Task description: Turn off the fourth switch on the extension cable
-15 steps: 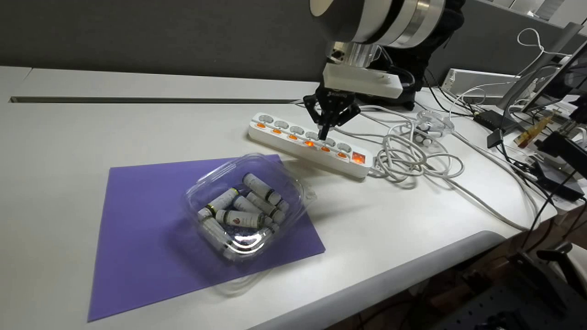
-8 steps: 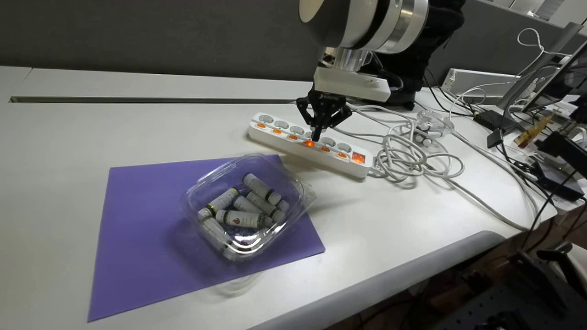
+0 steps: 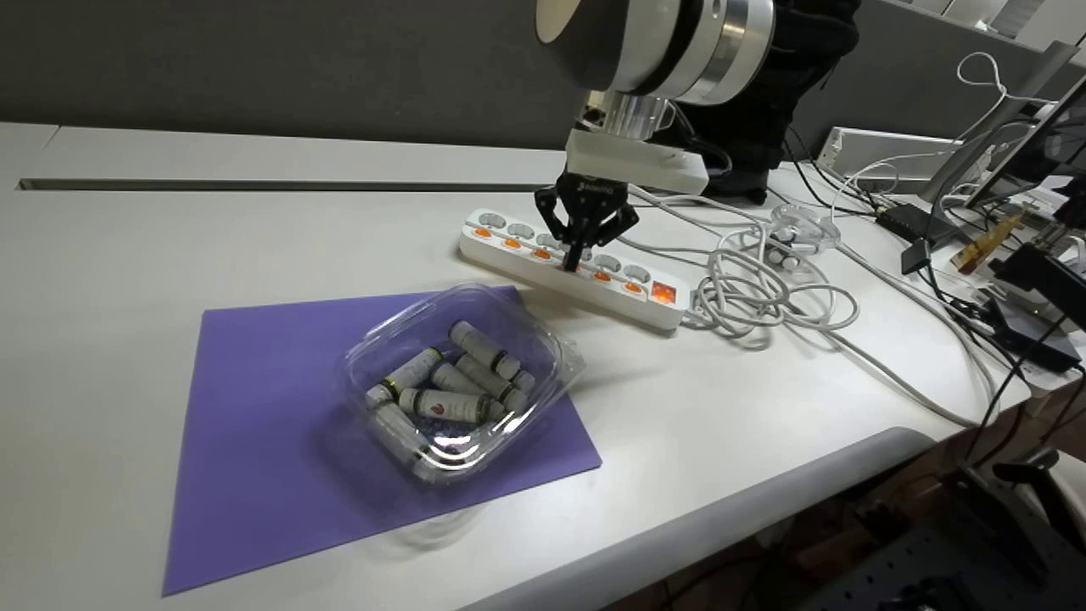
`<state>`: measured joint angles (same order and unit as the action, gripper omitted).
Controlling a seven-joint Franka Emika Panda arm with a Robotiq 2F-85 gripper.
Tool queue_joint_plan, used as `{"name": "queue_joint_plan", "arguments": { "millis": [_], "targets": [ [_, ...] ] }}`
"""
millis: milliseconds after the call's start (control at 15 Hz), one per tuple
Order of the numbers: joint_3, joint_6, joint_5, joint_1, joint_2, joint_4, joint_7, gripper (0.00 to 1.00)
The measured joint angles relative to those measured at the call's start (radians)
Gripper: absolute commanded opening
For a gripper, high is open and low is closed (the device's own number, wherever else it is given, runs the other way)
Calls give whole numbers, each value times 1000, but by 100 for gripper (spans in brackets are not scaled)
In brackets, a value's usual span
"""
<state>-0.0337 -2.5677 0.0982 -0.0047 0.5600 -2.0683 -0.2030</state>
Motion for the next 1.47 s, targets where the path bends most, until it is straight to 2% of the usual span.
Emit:
{"name": "queue_joint_plan", "arguments": {
  "millis": [267, 533, 867, 1200, 1333, 1467],
  "targets": [
    [2, 20, 41, -5, 0, 3, 4, 0],
    [18, 52, 122, -41, 1, 10, 30, 0],
    [56, 151, 296, -148, 11, 30, 124, 0],
    [69, 310, 475, -271, 46, 67, 246, 0],
    [62, 356, 491, -294, 59, 84, 270, 0],
    [47, 362, 479, -285, 58, 88, 271, 0]
  ]
}}
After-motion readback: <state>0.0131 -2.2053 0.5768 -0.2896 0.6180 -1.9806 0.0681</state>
